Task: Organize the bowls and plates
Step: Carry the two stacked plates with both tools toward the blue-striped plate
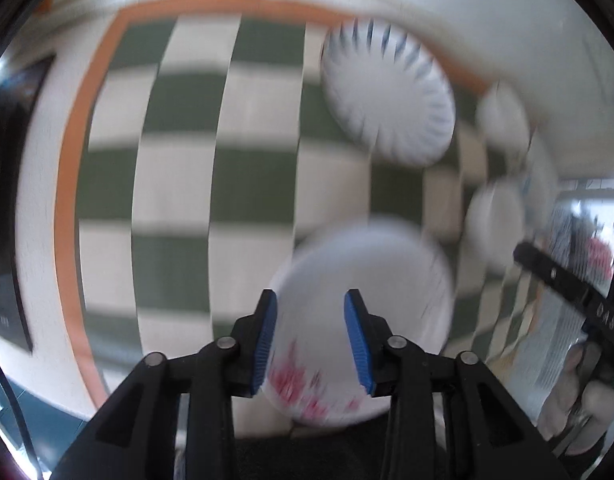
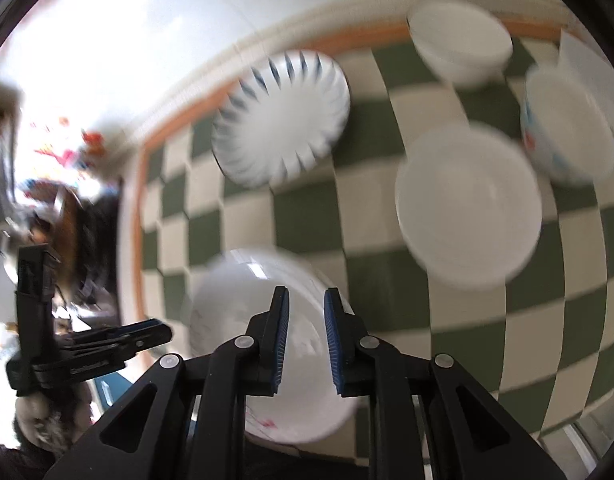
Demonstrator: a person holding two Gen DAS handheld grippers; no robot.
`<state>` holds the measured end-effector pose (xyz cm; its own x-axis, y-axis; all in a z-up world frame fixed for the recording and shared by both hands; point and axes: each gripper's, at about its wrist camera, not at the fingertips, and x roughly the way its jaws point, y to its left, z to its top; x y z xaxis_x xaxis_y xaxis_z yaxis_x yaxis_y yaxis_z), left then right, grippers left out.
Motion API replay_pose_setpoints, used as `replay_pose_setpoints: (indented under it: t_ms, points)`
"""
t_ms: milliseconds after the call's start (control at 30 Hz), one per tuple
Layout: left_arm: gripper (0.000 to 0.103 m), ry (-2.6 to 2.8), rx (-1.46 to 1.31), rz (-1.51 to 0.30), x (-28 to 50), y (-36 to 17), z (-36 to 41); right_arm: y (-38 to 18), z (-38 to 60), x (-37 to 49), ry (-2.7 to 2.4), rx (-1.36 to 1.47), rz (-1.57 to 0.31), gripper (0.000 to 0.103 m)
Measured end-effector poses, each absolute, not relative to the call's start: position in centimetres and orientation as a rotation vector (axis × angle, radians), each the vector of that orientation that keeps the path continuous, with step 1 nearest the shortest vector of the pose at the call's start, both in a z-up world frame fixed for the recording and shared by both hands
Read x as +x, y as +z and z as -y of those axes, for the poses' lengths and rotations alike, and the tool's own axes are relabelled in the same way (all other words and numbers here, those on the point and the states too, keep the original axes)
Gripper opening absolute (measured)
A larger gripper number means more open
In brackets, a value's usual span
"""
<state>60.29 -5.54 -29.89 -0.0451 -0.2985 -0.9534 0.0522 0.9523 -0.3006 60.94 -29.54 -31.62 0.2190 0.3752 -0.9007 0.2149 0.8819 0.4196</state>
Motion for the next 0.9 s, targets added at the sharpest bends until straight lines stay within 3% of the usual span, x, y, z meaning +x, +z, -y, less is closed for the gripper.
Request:
replay_pose_setpoints:
  t_ms: [67,100,367,633,700,733,833,900]
  points:
    - [0.035,-0.280,-0.215,-1.547,63.7,-29.8,6.1,-30.7,30.7,63.7,0.117,0.550,-1.326,0.036]
    - [0.035,-0.277,-0.224,-1.529,65.2,-29.9,6.5,-30.6,31.2,65.0,0.107,0.550,-1.315,0.037]
    - [0.034,-0.246,-0.224,-1.556,76.0,-35.8,8.8,-35.5,33.7,76.7,-0.009,0.487,-1.365,0.037]
    - [0.030,-0.262,-0.184,-1.591,78.2,-39.0,9.7,-40.7,34.6,80.5,-0.013,0.500,-1.455,0.036]
    - [0.021,-0.283,-0.191,-1.588,78.4,-39.2,10.0,-41.5,34.6,80.7,-0.004,0.507,-1.464,0.033]
    - [0.018,-0.292,-0.193,-1.589,78.2,-39.1,9.8,-41.8,34.5,80.8,-0.001,0.503,-1.469,0.025]
    - [0.018,-0.296,-0.157,-1.569,78.3,-38.9,10.2,-42.3,34.3,80.9,0.018,0.499,-1.465,0.011]
    - [0.018,-0.294,-0.152,-1.565,78.2,-38.8,10.3,-42.3,33.8,81.0,0.023,0.465,-1.455,0.009]
